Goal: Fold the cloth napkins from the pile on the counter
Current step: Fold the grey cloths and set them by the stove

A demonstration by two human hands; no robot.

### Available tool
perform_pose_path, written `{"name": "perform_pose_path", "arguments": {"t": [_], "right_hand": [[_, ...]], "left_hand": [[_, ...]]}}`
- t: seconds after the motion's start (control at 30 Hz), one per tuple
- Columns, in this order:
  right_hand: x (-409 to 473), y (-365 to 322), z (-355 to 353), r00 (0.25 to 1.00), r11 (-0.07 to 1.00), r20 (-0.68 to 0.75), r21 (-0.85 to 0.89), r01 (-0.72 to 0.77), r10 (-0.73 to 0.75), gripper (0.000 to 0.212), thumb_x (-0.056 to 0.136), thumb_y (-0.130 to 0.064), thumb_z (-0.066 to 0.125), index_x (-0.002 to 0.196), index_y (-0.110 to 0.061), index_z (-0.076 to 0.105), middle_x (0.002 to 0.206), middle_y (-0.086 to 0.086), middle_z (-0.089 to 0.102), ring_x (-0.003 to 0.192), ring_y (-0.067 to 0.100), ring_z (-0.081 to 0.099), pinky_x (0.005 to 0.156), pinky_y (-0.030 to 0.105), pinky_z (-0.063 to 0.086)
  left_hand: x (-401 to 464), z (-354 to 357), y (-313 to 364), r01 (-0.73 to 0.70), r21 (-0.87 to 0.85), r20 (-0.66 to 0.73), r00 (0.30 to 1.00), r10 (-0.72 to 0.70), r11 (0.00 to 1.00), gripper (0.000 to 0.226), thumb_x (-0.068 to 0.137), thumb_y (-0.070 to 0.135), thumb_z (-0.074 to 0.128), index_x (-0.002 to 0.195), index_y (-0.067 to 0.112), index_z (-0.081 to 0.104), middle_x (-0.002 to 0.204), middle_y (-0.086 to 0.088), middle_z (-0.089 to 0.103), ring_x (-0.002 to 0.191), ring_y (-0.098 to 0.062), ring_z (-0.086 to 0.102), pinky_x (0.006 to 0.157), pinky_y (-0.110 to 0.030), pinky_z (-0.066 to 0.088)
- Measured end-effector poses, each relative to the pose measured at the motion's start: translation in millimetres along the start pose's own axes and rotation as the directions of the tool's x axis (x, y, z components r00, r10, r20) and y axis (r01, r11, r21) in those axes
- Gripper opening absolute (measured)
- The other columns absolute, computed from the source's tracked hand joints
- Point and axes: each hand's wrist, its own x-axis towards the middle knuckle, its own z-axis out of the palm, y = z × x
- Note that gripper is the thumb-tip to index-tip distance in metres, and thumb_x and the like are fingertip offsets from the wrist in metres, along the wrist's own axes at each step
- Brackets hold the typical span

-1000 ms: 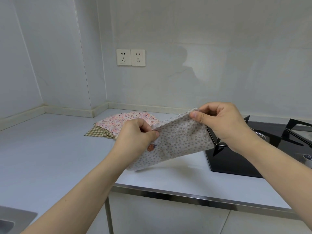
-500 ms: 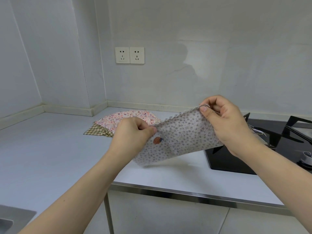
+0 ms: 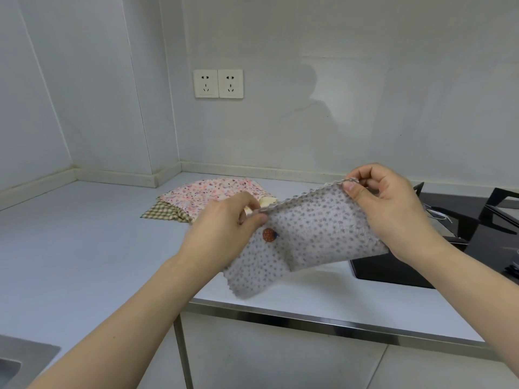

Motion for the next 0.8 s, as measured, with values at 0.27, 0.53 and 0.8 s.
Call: {"name": "perform_pose_path", "arguments": {"t": [0.27,0.53,0.8], "right_hand": [[30,29,0,0.986,0.987,0.166,-0.159,0.021,0.006,0.009,0.091,-0.015,0.065,0.085,-0.023,0.065,0.083,-0.011,0.067,0.08,0.005,0.06,0.082,0.026,0.044],[65,110,66,0.914,0.912,0.381,-0.408,0.032,0.139,0.015,0.092,-0.02,0.062,0.081,-0.03,0.062,0.088,-0.008,0.064,0.087,0.011,0.06,0.082,0.032,0.047],[78,128,108,0.904,0.747,0.392,-0.65,0.141,0.171,0.019,0.095,-0.023,0.053,0.114,-0.022,0.059,0.121,0.004,0.059,0.104,0.023,0.055,0.089,0.038,0.046]], "left_hand": [[13,4,-15,0.181,-0.084,0.387,0.912,-0.135,0.98,0.036,0.081,0.055,0.069,0.074,0.019,0.069,0.07,0.001,0.065,0.06,-0.005,0.056,0.054,-0.023,0.044],[9,32,-76,0.246,0.07,0.421,0.871,-0.252,0.967,0.026,0.094,0.037,0.06,0.087,0.014,0.068,0.089,-0.004,0.069,0.082,-0.021,0.063,0.071,-0.032,0.05],[11,41,-97,0.162,0.289,0.234,0.944,-0.234,0.943,0.037,0.095,0.046,0.053,0.076,0.015,0.057,0.074,-0.003,0.062,0.07,-0.021,0.058,0.059,-0.032,0.043]]}}
